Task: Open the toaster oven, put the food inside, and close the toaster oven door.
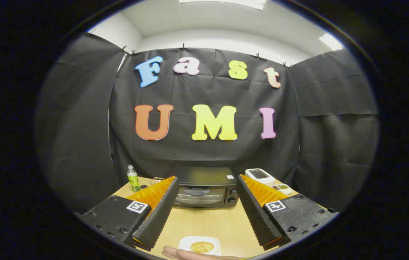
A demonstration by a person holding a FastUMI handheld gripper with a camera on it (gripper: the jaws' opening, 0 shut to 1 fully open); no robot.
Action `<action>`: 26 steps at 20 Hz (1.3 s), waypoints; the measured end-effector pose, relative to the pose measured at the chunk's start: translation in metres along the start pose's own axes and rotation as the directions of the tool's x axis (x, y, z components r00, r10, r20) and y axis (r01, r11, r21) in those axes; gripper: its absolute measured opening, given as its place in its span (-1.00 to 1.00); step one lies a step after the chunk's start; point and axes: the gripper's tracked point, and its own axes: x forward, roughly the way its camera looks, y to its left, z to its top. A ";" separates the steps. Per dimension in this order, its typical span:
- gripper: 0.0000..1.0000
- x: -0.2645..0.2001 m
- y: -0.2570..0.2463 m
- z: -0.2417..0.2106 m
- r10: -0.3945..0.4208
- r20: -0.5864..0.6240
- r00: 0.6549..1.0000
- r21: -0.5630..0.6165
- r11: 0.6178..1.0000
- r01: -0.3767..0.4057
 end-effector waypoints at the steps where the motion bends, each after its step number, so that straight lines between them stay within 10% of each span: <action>1: 1.00 -0.001 0.001 0.000 0.002 0.000 1.000 -0.002 1.000 -0.002; 26: 1.00 0.070 -0.018 -0.032 -0.064 -0.051 0.997 0.021 0.998 0.065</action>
